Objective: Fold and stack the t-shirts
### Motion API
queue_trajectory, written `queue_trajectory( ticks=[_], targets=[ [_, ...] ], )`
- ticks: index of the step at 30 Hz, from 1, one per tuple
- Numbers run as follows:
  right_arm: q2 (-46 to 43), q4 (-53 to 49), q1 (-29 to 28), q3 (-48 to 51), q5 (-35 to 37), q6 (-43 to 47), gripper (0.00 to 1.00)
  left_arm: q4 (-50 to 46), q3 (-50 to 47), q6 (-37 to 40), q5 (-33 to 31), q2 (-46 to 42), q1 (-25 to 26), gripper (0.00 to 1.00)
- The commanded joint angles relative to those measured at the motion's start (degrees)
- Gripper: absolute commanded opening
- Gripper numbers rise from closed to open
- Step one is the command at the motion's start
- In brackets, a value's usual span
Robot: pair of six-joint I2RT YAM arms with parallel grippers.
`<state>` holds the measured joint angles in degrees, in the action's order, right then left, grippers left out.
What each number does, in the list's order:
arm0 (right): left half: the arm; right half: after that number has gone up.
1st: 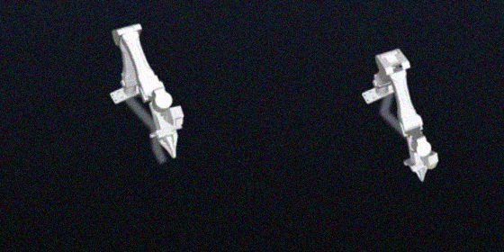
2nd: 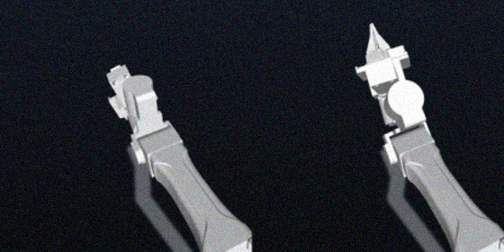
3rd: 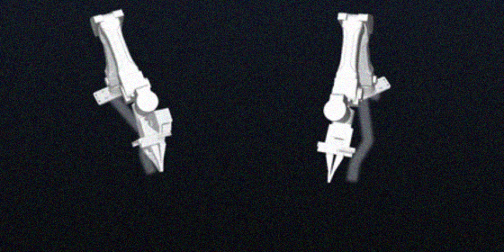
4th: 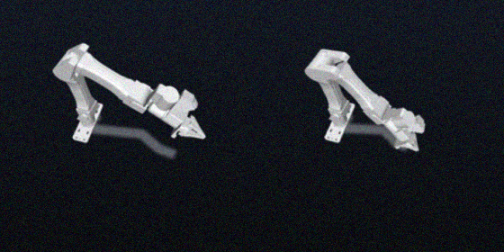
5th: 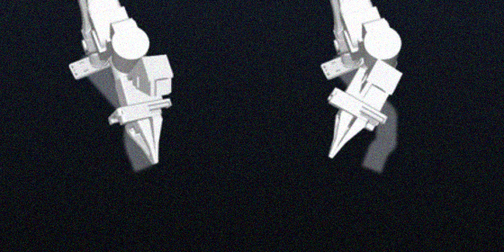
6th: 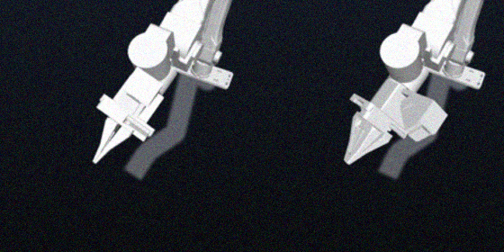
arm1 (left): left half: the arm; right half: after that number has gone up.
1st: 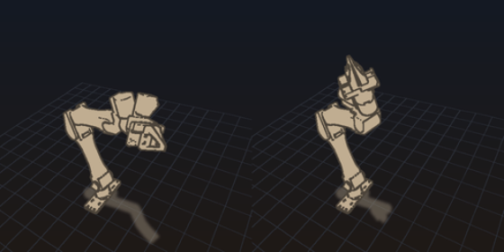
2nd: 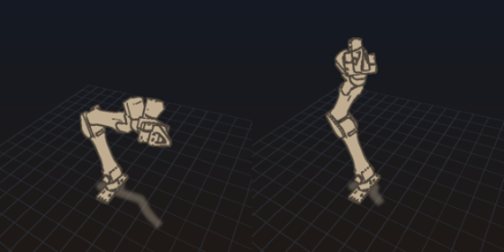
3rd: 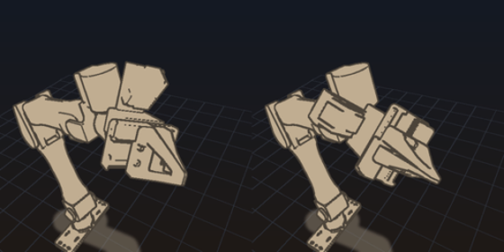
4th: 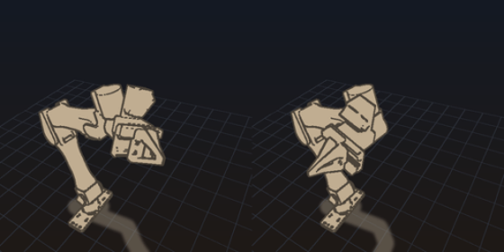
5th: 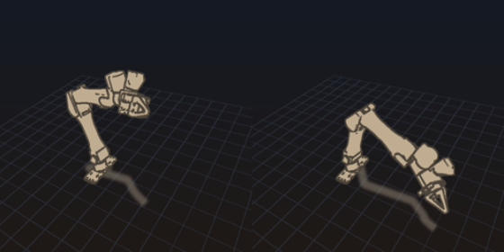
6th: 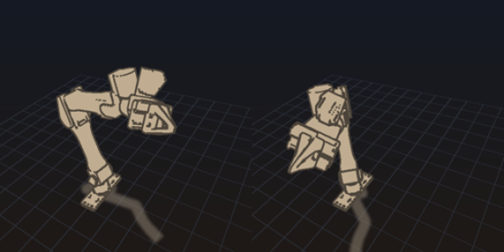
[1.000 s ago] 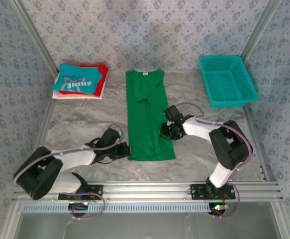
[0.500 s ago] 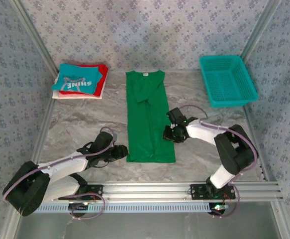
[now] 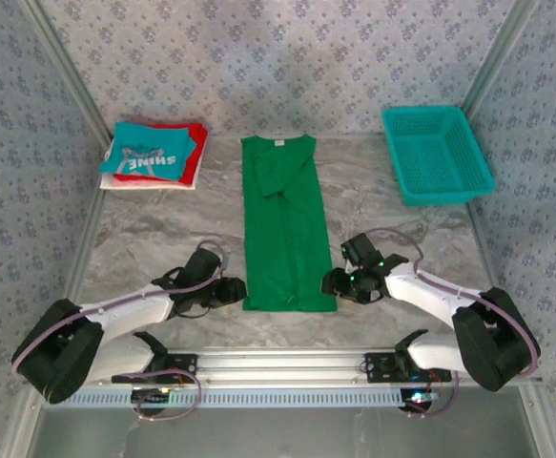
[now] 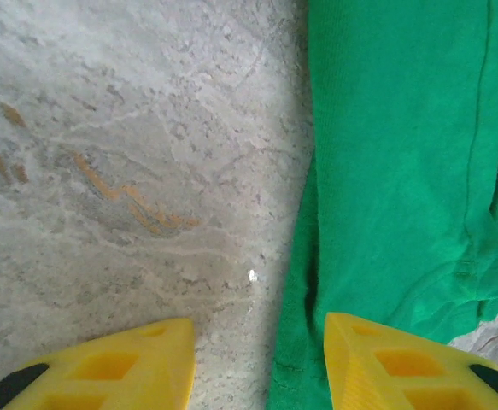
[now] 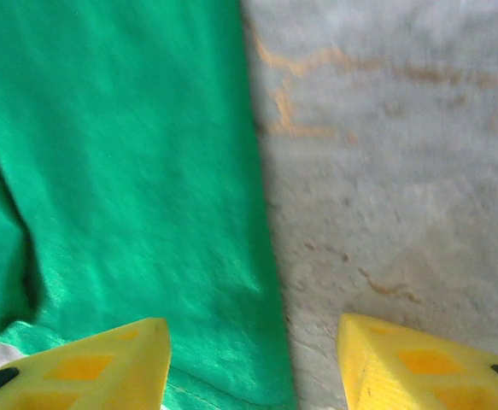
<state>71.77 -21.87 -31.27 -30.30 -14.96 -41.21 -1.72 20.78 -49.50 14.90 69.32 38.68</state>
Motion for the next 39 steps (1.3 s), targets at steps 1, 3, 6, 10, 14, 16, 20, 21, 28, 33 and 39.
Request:
queue_trajectory(
  ticks=[1, 3, 6, 10, 14, 16, 20, 21, 28, 33, 39],
  targets=[
    [-0.1, 0.9, -0.5, 1.7, -3.5, -1.7, 0.56, 6.4, 1.0, 1.5, 3.8, 5.1, 2.8, 0.44],
    [-0.2, 2.9, -0.6, 3.1, -4.8, -2.5, 0.55, 7.7, 1.4, 1.3, 4.0, 6.9, 3.3, 0.43],
    [-0.2, 5.7, -1.7, 4.2, -6.7, -3.8, 0.51, 9.8, 1.8, 0.9, 4.2, 9.1, 4.1, 0.42],
    [-0.4, 7.2, -5.0, 4.0, -7.4, -5.5, 0.45, 10.8, 3.0, 1.2, 5.0, 11.3, 4.8, 0.38],
    [-0.7, 7.4, -6.9, 4.0, -6.3, -6.7, 0.41, 11.5, 3.2, 0.8, 4.7, 11.5, 5.6, 0.37],
    [-0.8, 7.5, -7.4, 4.0, -5.8, -7.1, 0.41, 11.6, 3.1, 0.6, 4.6, 11.3, 5.9, 0.37],
    [-0.7, 7.5, -7.7, 4.1, -4.4, -7.2, 0.38, 11.6, 3.2, 0.3, 4.4, 10.6, 6.2, 0.37],
    [-0.8, 7.2, -7.6, 4.0, -4.2, -7.3, 0.38, 11.0, 3.3, 0.3, 4.4, 10.3, 6.2, 0.37],
    [-4.0, 2.6, -6.9, 2.9, -1.0, -6.7, 0.45, 3.5, 4.0, 1.0, 1.4, 4.7, 6.2, 0.38],
    [-10.0, -1.5, -6.3, 2.6, 3.6, -6.2, 0.46, -3.4, 1.7, -0.1, -2.3, 0.5, 3.7, 0.39],
    [-17.0, -6.6, -2.9, 2.6, 4.1, -5.9, 0.46, -7.0, 2.7, -0.5, -2.7, -8.0, 2.0, 0.42]
  ],
)
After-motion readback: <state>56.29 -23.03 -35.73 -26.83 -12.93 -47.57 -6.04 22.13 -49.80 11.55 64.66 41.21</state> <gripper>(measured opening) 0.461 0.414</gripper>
